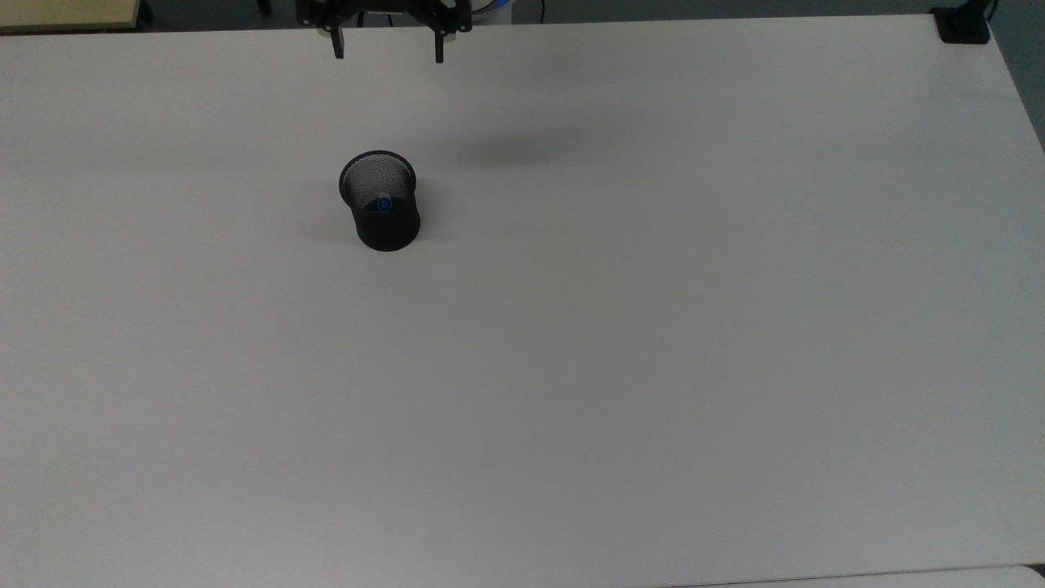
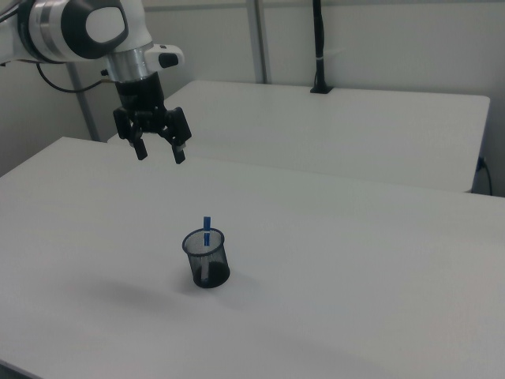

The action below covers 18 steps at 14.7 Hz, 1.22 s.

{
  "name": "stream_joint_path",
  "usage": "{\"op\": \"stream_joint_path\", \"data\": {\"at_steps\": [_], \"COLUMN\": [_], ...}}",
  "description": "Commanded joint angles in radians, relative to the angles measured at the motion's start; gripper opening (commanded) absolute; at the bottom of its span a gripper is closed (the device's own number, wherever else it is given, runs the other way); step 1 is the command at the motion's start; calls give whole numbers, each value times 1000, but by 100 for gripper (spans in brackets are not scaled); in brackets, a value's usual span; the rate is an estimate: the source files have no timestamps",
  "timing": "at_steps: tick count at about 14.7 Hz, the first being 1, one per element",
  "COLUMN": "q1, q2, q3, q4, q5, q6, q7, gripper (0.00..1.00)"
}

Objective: Remove the marker

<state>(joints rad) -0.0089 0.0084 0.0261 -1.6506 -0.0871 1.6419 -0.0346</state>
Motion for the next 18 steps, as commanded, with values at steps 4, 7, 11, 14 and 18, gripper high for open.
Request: {"op": "stream_joint_path", "data": {"at_steps": [4,7,11,14,18], "q1": [-2,-2,-3,-3,-2], "q2": [1,1,2,4,13], "q3": [-3,-3,-3,-3,-3], "q4": [12,12,12,9,8], "q5": [12,10,0,0,0], "q6": [-19,-19,-14,21,24], "q7": [-19,-19,-31,-31,-31], "gripper": [100,100,100,100,100]}}
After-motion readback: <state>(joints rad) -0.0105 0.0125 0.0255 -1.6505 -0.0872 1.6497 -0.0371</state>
